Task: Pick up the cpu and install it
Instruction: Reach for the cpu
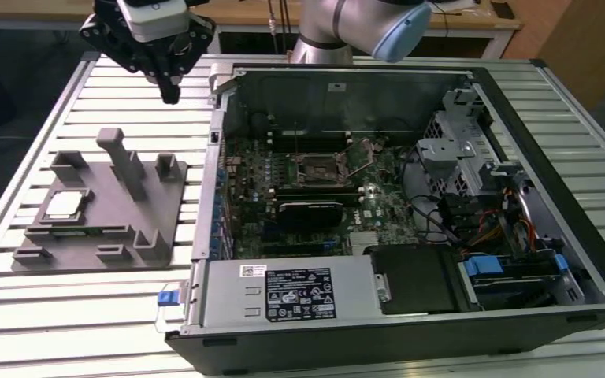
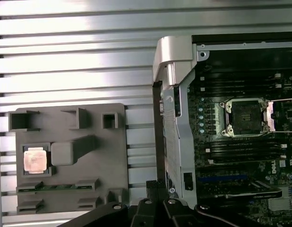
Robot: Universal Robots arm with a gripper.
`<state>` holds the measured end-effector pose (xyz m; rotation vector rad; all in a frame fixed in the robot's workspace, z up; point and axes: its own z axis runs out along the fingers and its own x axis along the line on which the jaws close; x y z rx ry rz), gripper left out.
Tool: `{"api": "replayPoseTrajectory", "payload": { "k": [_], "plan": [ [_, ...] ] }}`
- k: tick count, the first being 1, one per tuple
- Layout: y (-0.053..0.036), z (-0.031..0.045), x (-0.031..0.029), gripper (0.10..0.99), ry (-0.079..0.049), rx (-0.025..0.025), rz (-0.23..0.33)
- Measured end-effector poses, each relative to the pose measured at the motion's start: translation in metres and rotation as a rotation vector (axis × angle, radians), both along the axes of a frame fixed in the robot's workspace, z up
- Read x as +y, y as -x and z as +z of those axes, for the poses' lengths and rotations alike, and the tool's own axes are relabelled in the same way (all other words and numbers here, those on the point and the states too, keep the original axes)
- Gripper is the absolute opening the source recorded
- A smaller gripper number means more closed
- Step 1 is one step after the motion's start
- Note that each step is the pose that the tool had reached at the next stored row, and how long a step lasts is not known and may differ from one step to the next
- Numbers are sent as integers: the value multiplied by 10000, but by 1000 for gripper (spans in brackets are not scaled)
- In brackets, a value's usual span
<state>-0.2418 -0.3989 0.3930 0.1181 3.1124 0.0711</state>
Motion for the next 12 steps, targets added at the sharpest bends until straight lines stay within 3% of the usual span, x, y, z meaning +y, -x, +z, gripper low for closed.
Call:
{"api": "replayPoseTrajectory", "payload": {
  "k": [12],
  "plan": [
    [229,-5,0,106,-14,1,0]
  ]
}}
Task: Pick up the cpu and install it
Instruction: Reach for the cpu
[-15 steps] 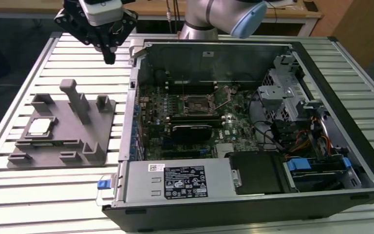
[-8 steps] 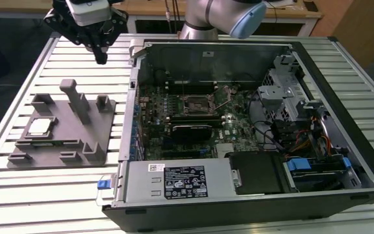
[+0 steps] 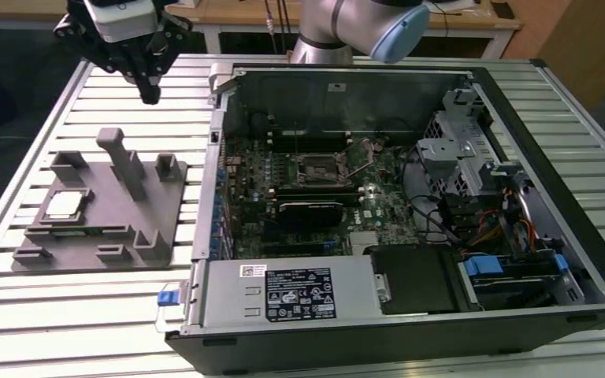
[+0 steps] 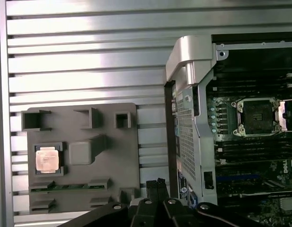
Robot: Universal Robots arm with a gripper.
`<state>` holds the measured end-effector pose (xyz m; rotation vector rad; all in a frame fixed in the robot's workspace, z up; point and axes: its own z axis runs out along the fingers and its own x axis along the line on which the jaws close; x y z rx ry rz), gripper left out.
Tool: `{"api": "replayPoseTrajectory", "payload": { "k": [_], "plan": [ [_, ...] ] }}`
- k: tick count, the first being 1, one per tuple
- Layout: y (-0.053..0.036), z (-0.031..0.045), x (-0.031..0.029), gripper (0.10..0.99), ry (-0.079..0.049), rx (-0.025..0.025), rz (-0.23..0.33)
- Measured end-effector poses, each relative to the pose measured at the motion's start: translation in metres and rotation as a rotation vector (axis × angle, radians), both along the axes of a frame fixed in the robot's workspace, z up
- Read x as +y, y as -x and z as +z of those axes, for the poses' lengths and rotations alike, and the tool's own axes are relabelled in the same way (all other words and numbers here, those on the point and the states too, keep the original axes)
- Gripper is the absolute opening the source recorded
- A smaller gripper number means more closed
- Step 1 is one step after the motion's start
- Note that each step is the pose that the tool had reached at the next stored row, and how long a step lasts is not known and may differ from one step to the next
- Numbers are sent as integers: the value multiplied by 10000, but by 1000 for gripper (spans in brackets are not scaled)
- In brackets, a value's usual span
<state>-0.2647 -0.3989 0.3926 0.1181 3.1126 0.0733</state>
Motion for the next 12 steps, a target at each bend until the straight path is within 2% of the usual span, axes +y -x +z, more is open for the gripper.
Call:
{"api": "replayPoseTrajectory", "payload": {
  "k": [12],
  "plan": [
    [210,-24,0,106,-25,-1,0]
  ]
}}
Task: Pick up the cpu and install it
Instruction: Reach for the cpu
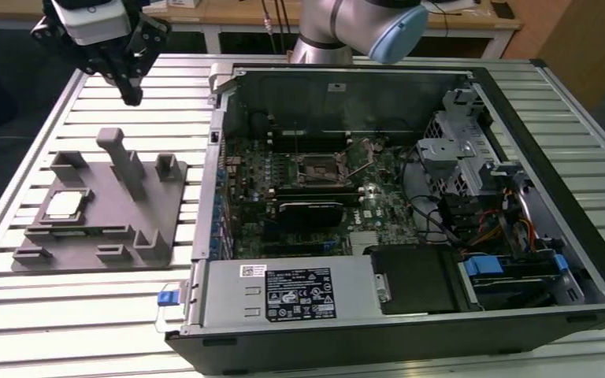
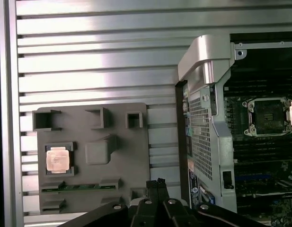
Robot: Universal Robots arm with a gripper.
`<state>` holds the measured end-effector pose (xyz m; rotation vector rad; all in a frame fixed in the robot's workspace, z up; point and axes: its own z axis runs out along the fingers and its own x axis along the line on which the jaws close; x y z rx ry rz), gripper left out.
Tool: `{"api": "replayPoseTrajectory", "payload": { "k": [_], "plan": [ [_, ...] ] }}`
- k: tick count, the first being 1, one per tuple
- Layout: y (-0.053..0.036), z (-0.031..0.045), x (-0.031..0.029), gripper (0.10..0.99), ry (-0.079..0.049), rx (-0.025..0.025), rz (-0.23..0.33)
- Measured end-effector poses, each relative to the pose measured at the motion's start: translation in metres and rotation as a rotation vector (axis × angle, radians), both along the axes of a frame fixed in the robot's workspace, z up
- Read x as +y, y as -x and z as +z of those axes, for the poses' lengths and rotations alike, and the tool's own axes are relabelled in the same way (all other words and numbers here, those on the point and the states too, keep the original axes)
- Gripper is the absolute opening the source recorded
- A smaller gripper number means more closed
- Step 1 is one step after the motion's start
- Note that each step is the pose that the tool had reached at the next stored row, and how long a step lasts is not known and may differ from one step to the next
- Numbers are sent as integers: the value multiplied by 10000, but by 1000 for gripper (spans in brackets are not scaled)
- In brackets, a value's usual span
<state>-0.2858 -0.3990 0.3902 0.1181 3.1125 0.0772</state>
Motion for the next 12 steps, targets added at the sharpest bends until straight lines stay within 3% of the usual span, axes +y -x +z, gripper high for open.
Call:
{"api": "replayPoseTrajectory", "payload": {
  "k": [12],
  "plan": [
    [217,-115,-2,106,0,0,0]
  ]
}}
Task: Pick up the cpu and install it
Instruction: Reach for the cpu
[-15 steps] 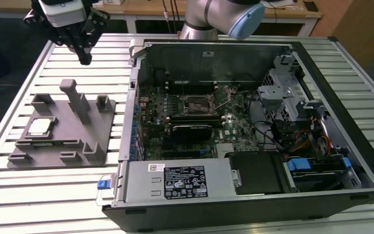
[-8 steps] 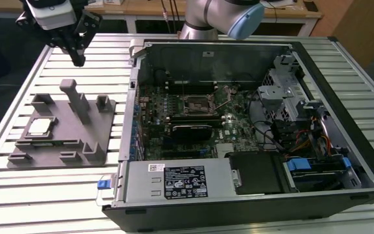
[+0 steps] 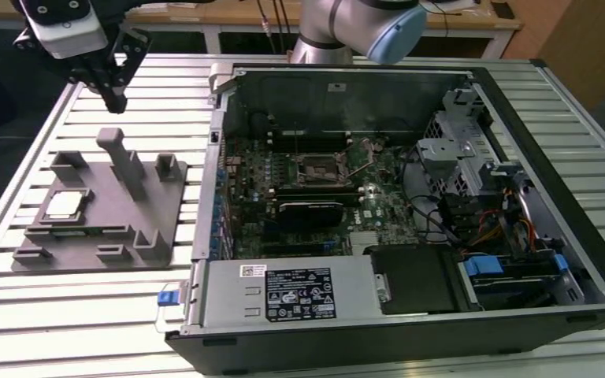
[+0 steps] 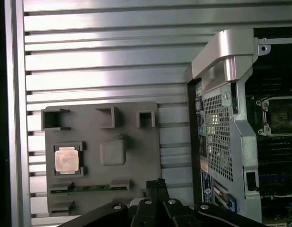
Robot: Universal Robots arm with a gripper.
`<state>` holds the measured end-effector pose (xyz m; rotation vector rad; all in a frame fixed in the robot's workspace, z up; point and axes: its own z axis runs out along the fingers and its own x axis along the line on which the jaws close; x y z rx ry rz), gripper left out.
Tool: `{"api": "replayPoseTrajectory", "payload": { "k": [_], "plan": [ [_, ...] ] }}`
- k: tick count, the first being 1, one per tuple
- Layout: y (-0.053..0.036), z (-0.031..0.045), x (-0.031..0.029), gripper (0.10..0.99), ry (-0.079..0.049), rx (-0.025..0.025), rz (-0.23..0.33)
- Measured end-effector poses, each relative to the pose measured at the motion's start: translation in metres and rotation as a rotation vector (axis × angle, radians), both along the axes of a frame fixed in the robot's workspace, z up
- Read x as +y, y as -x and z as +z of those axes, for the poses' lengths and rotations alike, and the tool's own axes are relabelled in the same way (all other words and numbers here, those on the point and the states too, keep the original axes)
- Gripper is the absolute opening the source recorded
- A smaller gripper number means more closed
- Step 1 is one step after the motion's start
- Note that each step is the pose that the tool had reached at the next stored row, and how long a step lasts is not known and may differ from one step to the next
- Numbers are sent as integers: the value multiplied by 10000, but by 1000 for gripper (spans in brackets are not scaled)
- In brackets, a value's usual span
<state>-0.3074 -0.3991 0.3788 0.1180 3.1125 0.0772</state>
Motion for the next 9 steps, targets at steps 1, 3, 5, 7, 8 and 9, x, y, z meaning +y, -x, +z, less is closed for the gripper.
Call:
{"api": "replayPoseTrajectory", "payload": {
  "k": [1,3,5,7,8,9],
  "plan": [
    [22,-10,0,106,0,0,-1],
    [69,-30,0,106,1,1,-1],
    [122,-53,0,106,0,0,-1],
    [170,-79,0,106,0,-1,-1],
    [192,-92,0,106,0,0,0],
    [213,-107,0,106,0,-1,0]
  ]
}}
